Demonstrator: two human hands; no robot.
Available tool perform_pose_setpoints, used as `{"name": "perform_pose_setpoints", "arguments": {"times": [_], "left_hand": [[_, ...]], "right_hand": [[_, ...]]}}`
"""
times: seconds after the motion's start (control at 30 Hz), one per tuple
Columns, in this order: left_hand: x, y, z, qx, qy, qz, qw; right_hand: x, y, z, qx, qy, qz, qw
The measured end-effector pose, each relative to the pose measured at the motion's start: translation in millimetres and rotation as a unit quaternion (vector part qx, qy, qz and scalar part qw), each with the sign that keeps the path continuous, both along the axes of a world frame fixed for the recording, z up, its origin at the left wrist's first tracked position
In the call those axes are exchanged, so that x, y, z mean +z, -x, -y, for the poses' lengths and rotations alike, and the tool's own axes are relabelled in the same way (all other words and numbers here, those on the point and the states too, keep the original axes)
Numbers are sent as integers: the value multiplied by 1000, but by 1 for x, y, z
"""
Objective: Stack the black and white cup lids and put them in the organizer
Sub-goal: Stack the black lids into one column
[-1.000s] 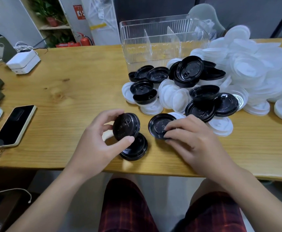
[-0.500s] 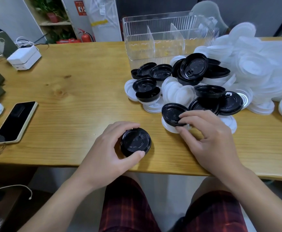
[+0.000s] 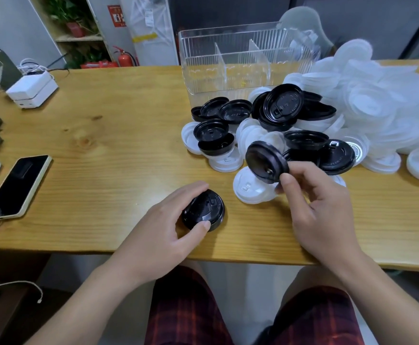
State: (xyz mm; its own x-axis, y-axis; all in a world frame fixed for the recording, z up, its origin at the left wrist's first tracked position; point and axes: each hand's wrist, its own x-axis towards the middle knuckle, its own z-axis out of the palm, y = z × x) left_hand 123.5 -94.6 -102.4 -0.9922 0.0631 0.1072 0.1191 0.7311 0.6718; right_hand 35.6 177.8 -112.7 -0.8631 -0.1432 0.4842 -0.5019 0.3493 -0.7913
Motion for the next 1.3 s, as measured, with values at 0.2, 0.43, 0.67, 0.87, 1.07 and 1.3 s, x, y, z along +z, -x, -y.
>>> {"name": "perform_pose_setpoints", "arguments": {"times": [0.2,0.43,0.67,0.87,1.07,1.3], "left_hand": [[10,19,-16,23,-10,-43,999],[28,38,-33,-34,-151,-119,981],[16,37,-25,25,-104,-152,983],[9,25,-6,69,-124,-107,984],[-8,17,-10,83,-102,-62,989],[-8,20,-12,66,-74,-41,994]], "right_hand": [[13,9,5,79,194,142,967],[20,4,19,169,258,290,906],[17,-4,29,193,231,309,902],[12,-7,23,139,135,188,963],[-4,-12,18,109,93,177,974],[-9,-12,17,108,61,172,977]]}}
